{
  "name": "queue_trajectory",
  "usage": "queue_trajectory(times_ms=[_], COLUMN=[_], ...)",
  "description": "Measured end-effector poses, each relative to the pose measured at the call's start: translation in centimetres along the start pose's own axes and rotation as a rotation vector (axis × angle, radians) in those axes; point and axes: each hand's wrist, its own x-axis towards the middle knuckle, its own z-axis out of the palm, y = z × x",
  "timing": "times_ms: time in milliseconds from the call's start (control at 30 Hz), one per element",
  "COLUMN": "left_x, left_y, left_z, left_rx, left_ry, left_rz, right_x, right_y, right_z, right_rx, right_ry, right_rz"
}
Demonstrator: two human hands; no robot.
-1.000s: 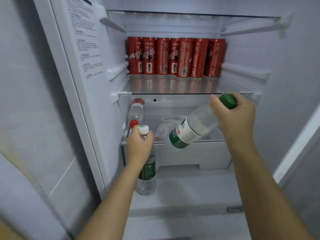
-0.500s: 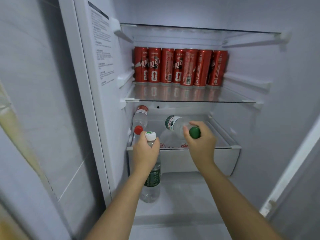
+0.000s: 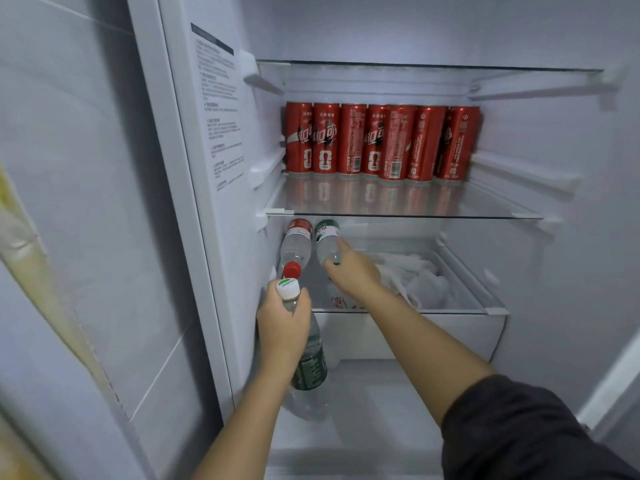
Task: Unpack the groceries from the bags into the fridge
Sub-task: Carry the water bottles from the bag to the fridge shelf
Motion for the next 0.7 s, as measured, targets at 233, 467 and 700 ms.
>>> queue_trajectory(times_ms=[233, 467, 700], left_x=[-1.5, -3.6, -4.6], left_y=[0.4, 0.0, -2.3], left_z=[-0.2, 0.2, -0.9], left_rx=[0.002, -0.046, -0.103], left_ry=[0.001, -0.13, -0.27], left_rz=[0.108, 0.131, 0.03], right_x=[1.0, -1.4, -8.8], right_y=[-1.0, -0.4, -1.8], right_z=[0.2, -3.0, -7.5], right_rx=[0.174, 0.354, 0.321], right_ry=[-0.105, -0.017, -0.078], right_rz=[0.038, 0.006, -0.279])
